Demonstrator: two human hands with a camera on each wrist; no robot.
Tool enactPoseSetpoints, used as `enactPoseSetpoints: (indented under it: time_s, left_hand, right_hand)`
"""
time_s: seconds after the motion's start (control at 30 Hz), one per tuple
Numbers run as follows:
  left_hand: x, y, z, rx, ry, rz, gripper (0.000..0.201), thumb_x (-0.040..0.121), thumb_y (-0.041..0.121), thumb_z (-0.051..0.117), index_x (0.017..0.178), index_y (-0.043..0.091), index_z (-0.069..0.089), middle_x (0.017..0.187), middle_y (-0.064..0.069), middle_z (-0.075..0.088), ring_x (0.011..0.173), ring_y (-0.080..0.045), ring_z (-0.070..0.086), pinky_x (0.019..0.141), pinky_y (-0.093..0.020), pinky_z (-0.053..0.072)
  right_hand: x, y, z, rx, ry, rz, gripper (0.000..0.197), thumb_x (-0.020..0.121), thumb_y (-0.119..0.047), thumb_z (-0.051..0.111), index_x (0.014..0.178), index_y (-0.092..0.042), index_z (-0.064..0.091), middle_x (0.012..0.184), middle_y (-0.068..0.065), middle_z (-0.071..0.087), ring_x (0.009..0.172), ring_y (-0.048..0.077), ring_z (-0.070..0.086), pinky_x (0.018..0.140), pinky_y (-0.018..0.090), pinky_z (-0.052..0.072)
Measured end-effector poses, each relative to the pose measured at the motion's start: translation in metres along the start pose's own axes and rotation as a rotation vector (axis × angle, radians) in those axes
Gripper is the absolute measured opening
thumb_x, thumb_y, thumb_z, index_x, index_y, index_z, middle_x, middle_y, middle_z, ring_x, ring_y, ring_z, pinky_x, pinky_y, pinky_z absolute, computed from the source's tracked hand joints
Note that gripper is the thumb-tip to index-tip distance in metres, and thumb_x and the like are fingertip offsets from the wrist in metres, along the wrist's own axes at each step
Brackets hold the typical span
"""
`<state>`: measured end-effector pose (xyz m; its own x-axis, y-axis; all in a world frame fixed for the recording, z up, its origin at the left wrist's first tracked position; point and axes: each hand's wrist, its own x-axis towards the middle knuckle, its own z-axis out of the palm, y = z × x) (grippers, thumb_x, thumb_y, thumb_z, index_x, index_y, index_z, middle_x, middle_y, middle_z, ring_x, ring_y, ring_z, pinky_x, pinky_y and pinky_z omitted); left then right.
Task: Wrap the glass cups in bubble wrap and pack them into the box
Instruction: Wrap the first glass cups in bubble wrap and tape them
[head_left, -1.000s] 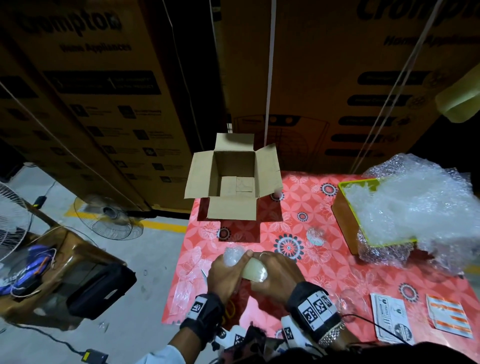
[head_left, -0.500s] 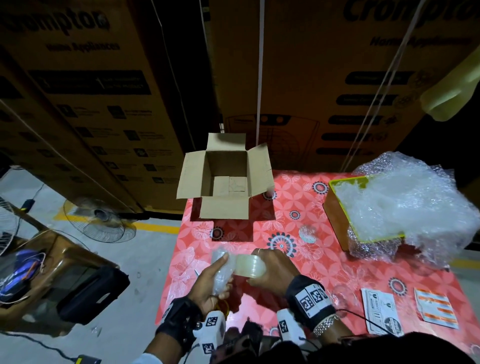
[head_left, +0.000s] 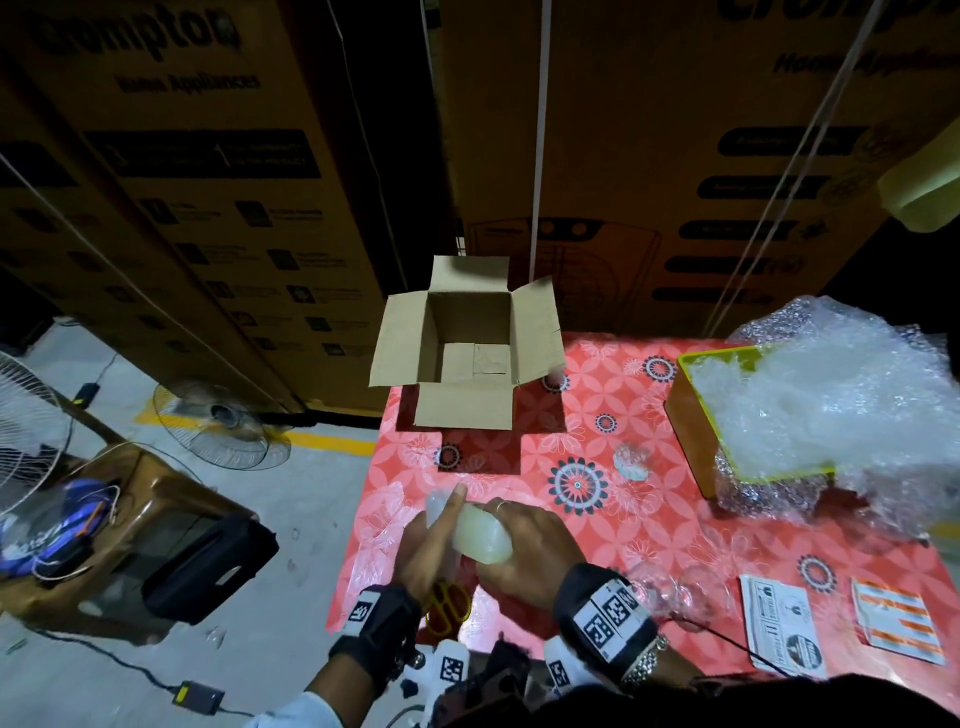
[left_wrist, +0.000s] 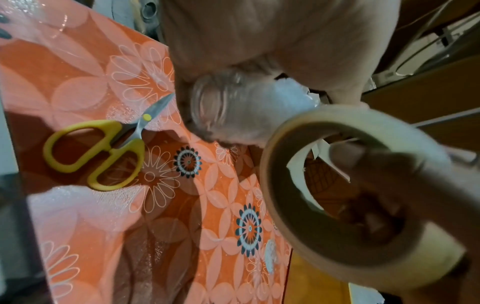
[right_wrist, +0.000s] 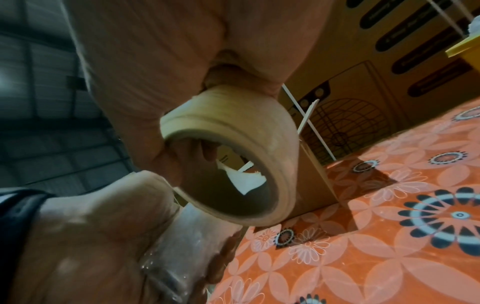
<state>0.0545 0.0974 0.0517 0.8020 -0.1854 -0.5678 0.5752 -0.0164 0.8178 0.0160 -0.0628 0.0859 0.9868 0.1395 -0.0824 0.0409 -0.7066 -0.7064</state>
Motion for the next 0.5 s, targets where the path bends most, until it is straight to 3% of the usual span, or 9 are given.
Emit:
enactPoseSetpoints:
  time_s: [0.07, 0.13, 0.2, 0.23, 0.3, 0.33, 0.43, 0.5]
  left_hand:
    - [0.006, -0.002, -0.005, 0.109, 0.084, 0.002, 0.083, 0.07, 0.091, 0.065, 0.08, 0.009, 0.077, 0.072, -0.01, 0.075, 0.067, -0.028, 0.073, 0.067, -0.039, 0.059]
    - [0.015, -0.006, -0.011, 0.128, 0.15, 0.047, 0.094, 0.056, 0.097, 0.067, 0.077, 0.005, 0.076, 0.07, -0.013, 0.074, 0.067, -0.034, 0.072, 0.069, -0.047, 0.059]
    - [0.011, 0.005, -0.01, 0.118, 0.123, 0.023, 0.096, 0.062, 0.087, 0.075, 0.082, -0.007, 0.071, 0.069, -0.016, 0.074, 0.065, -0.033, 0.074, 0.068, -0.046, 0.063]
    - [0.009, 0.011, -0.009, 0.091, 0.108, 0.021, 0.089, 0.07, 0.076, 0.076, 0.08, -0.012, 0.067, 0.061, -0.015, 0.07, 0.055, -0.028, 0.071, 0.058, -0.037, 0.061]
    - [0.003, 0.017, -0.006, 0.034, 0.045, 0.01, 0.066, 0.084, 0.055, 0.068, 0.08, -0.011, 0.067, 0.05, -0.009, 0.063, 0.039, -0.018, 0.059, 0.041, -0.024, 0.047]
    - [0.002, 0.017, -0.008, 0.003, 0.002, -0.026, 0.058, 0.087, 0.05, 0.067, 0.086, -0.008, 0.07, 0.052, -0.008, 0.063, 0.039, -0.016, 0.055, 0.039, -0.022, 0.043]
    - [0.005, 0.01, -0.012, -0.167, -0.118, -0.139, 0.062, 0.088, 0.052, 0.072, 0.113, -0.005, 0.069, 0.076, -0.021, 0.066, 0.052, -0.022, 0.057, 0.046, -0.025, 0.045]
    - [0.005, 0.007, -0.012, -0.302, -0.222, -0.217, 0.067, 0.081, 0.052, 0.08, 0.111, -0.008, 0.068, 0.078, -0.022, 0.063, 0.052, -0.023, 0.059, 0.045, -0.027, 0.047]
  right_hand:
    - [0.001, -0.002, 0.0, 0.003, 0.009, 0.033, 0.04, 0.069, -0.046, 0.063, 0.103, -0.026, 0.062, 0.086, -0.01, 0.06, 0.073, 0.016, 0.058, 0.064, 0.031, 0.049]
    - [0.001, -0.002, 0.001, -0.03, 0.007, 0.049, 0.038, 0.069, -0.044, 0.065, 0.102, -0.025, 0.061, 0.085, -0.011, 0.06, 0.073, 0.018, 0.06, 0.064, 0.033, 0.051]
    - [0.001, 0.0, 0.0, -0.065, 0.012, 0.077, 0.036, 0.072, -0.043, 0.068, 0.102, -0.024, 0.06, 0.086, -0.009, 0.063, 0.073, 0.018, 0.06, 0.065, 0.034, 0.052]
    - [0.001, 0.002, -0.002, -0.096, 0.006, 0.097, 0.036, 0.074, -0.044, 0.068, 0.103, -0.023, 0.061, 0.088, -0.006, 0.066, 0.075, 0.018, 0.061, 0.067, 0.035, 0.054]
    - [0.001, 0.008, -0.006, -0.21, -0.04, 0.147, 0.039, 0.08, -0.043, 0.069, 0.109, -0.019, 0.061, 0.094, -0.001, 0.069, 0.081, 0.02, 0.064, 0.075, 0.036, 0.056]
    - [-0.001, 0.012, -0.007, -0.234, -0.055, 0.174, 0.042, 0.081, -0.043, 0.07, 0.112, -0.017, 0.061, 0.096, 0.001, 0.07, 0.083, 0.021, 0.064, 0.077, 0.036, 0.057]
    - [-0.003, 0.017, -0.008, -0.211, -0.066, 0.214, 0.053, 0.077, -0.05, 0.069, 0.118, -0.016, 0.062, 0.095, 0.001, 0.07, 0.08, 0.02, 0.062, 0.072, 0.032, 0.054]
    - [0.0, 0.015, -0.007, -0.202, -0.079, 0.228, 0.05, 0.075, -0.049, 0.069, 0.112, -0.017, 0.063, 0.094, 0.002, 0.07, 0.079, 0.02, 0.062, 0.069, 0.033, 0.055]
